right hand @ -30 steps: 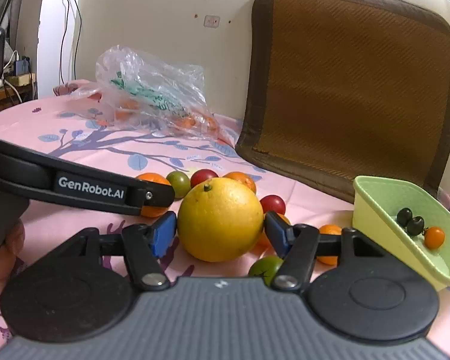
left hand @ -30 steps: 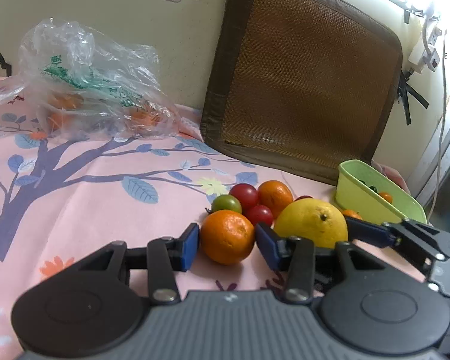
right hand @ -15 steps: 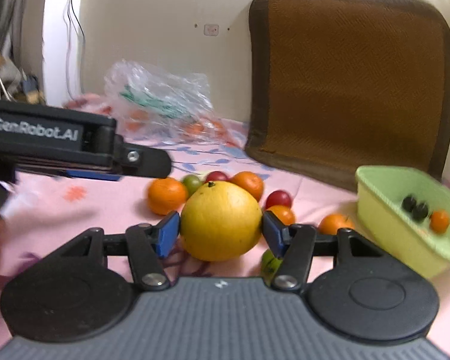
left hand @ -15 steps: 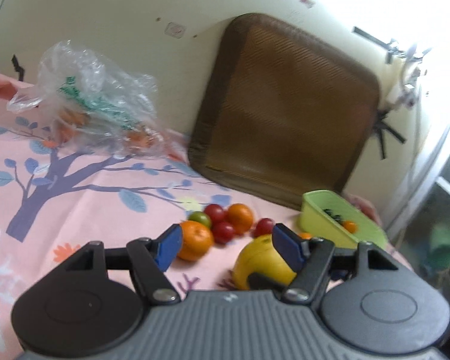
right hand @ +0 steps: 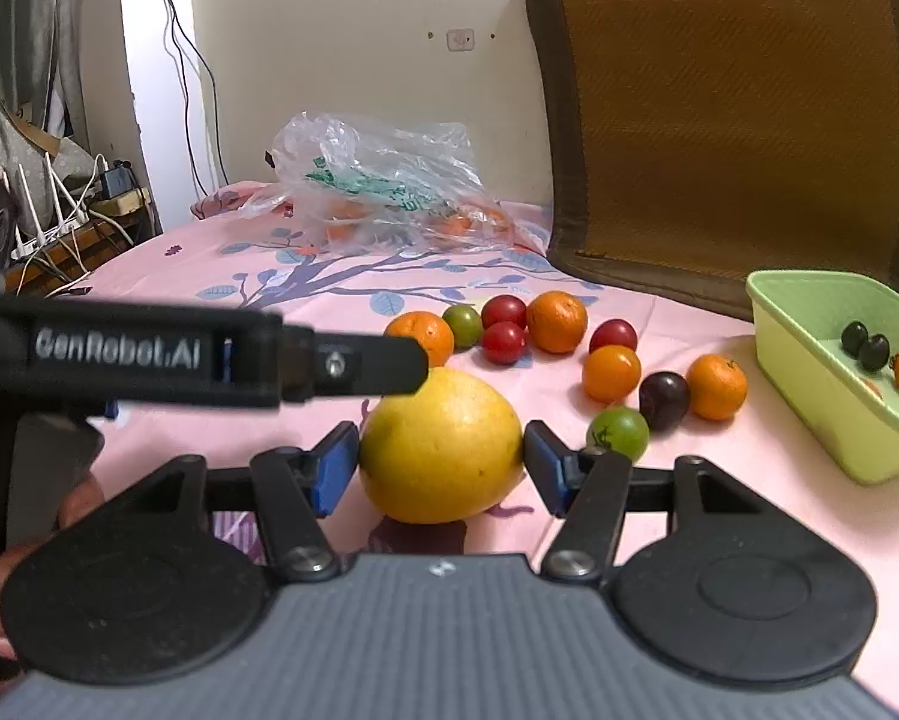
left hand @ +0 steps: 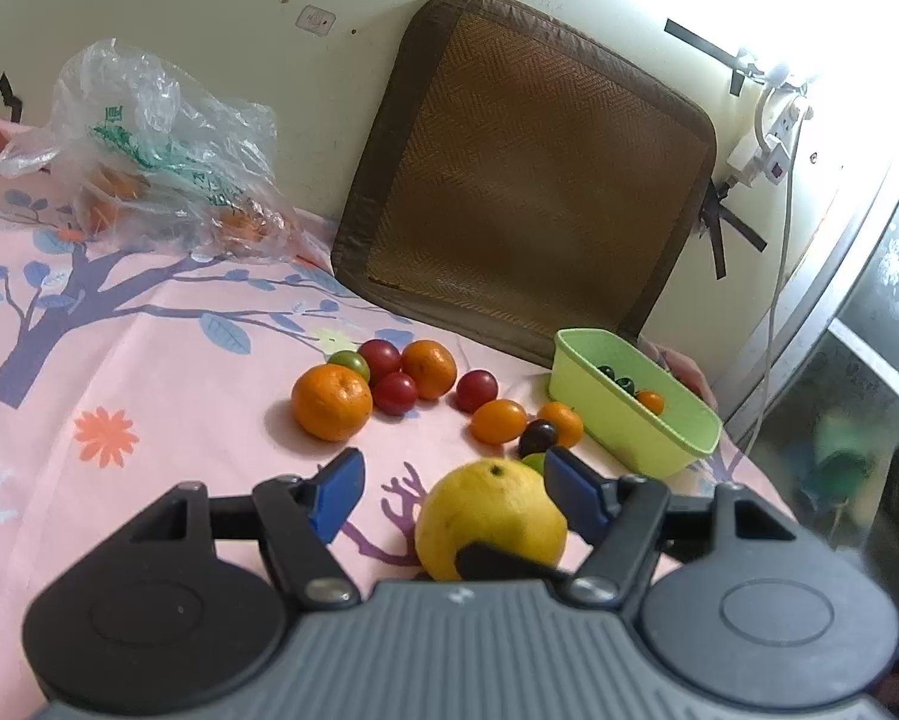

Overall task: Organize fruits
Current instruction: 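Clamp the yellow grapefruit between the left and right tools, then carry the grapefruit with both tools and release it into the basket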

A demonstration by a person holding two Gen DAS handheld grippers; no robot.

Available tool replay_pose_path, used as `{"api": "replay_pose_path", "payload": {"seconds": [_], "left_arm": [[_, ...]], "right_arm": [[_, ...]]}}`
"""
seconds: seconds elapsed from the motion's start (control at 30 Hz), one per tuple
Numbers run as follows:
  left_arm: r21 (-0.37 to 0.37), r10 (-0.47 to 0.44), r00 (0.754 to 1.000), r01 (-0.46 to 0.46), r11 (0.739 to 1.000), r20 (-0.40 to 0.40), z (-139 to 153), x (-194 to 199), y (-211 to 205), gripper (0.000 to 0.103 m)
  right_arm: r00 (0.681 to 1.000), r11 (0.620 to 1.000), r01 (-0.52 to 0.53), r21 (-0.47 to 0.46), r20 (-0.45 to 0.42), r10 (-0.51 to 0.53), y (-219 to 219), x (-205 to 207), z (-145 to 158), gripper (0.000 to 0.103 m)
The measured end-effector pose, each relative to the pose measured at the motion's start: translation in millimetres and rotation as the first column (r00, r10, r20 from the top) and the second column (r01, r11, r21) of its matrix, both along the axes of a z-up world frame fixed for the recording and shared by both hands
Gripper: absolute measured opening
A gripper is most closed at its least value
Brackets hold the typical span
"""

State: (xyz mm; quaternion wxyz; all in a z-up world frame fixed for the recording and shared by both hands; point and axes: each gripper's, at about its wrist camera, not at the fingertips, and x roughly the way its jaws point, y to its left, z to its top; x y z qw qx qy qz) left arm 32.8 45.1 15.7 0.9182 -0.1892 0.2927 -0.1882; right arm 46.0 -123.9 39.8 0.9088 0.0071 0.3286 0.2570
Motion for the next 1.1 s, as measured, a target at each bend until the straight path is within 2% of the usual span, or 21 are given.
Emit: {"api": "replay_pose_path", "payload": {"seconds": [0.1, 0.3, 0.43, 0.53, 0.63, 0.77, 0.87, 1.1], "left_arm": [[-0.015, -0.018, 1.000, 0.018, 1.000, -0.006, -1.0, 1.8, -1.1, 0.068], [0.014, -0.078, 0.996, 0.079, 0.997, -0.041, -8.8, 5.3, -20.0, 0.068], [0.085, -0.082, 0.996, 0.085, 0.993, -0.035, -10.6, 2.9, -31.9, 0.063], [0.066, -0.080, 0.995, 0.084, 0.994, -0.056, -5.0, 8.4, -32.2, 0.062], [0.059, -0.091, 0.995, 0.093, 0.994, -0.044, 7.2, 17.3, -41.0, 0.062], [0.081, -0.132, 0.991, 0.134, 0.988, -0.032, 26.3, 41.4, -73.8, 0.062], [0.080, -0.184, 0.983, 0.185, 0.979, -0.019, 37.3, 67.0, -108.0, 0.062], [0.032, -0.268, 0.963, 0.269, 0.963, -0.020, 43.4, 120.1, -185.3, 0.057]], "right_arm": [[1.000, 1.000, -0.001, 0.011, 0.012, 0.001, -7.3, -8.2, -3.8, 0.063], [0.999, 1.000, -0.008, 0.008, 0.036, 0.008, -5.8, -10.1, -5.6, 0.064], [0.999, 1.000, -0.012, 0.012, 0.040, 0.012, -2.8, -8.8, -8.7, 0.065], [0.999, 1.000, -0.005, 0.024, 0.041, 0.004, -5.1, -8.6, -7.5, 0.064], [0.997, 0.999, 0.017, 0.034, 0.075, -0.019, -11.3, -9.2, -0.7, 0.064], [0.993, 0.995, 0.065, 0.069, 0.096, -0.071, -38.9, 5.3, 9.9, 0.064], [0.983, 0.986, 0.140, 0.094, 0.106, -0.149, -69.9, 19.6, 17.0, 0.064], [0.943, 0.942, 0.306, 0.135, 0.096, -0.320, -145.0, 52.5, 19.6, 0.064]]}}
